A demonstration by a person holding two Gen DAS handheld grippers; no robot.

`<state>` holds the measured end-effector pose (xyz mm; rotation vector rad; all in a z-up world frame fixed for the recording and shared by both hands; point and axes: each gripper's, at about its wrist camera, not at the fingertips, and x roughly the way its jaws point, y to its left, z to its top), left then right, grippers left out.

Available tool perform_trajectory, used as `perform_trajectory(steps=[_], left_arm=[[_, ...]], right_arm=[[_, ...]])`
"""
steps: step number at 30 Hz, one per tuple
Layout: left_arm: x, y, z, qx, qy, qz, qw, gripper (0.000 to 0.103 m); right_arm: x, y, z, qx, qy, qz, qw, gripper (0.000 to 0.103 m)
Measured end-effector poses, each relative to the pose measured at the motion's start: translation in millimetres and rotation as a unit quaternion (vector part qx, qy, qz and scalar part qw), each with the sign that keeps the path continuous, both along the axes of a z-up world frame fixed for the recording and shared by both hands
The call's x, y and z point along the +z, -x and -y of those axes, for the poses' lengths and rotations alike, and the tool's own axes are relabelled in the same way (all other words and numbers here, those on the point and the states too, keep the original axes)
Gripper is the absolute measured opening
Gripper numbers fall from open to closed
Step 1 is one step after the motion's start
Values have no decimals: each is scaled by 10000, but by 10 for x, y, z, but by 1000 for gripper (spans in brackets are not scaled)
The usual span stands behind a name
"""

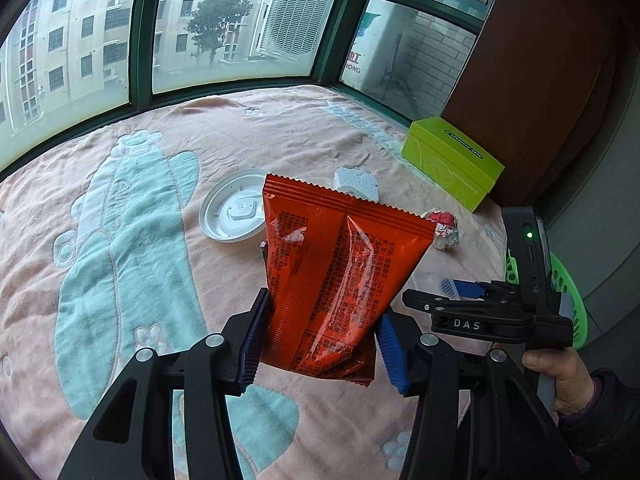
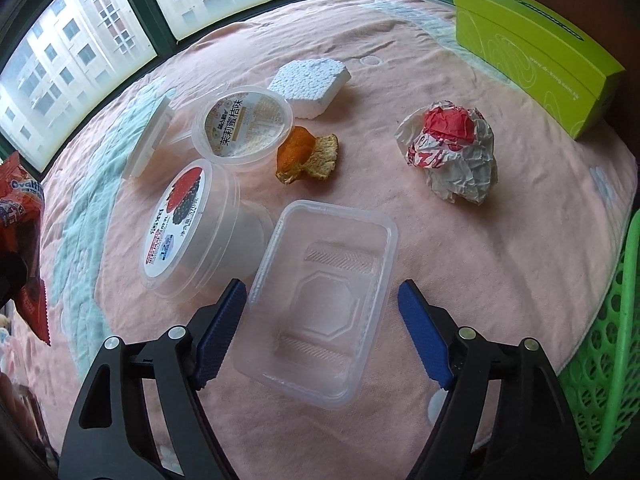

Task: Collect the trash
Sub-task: 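Grasp the clear rectangular plastic tray with the right tool while the left tool holds the bag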

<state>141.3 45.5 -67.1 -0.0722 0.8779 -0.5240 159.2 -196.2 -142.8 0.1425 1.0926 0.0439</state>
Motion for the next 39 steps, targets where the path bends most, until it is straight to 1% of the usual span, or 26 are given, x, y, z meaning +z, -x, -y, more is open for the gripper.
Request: perform_trajectory(steps=[1,3,13,18,24,32,39], left_arm=[[9,1,10,-6,-4,7,10000,49],[30,15,33,-16,-14,24,10000,49],[97,77,244,-130,-23,65,9999,49],[170,127,396,-206,10,109,9997,49],[253,185,650,-319,94,146,9993,49],[339,259,1104,-564,196,160,9981,49],[419,341,1531,-884,259,161,9956,49]], right_arm=[[5,16,16,3,-13,3,10000,65],[24,34,30,21,-77,13,10000,60],[239,268,132,125,-96,329,9993,59],[385,404,273,99,-155,484,9987,59],[563,607,486,38,-110,681,9976,59],[725,924,933,-288,16,900,9955,59],[796,1186,1390,-741,200,1011,9919,59]])
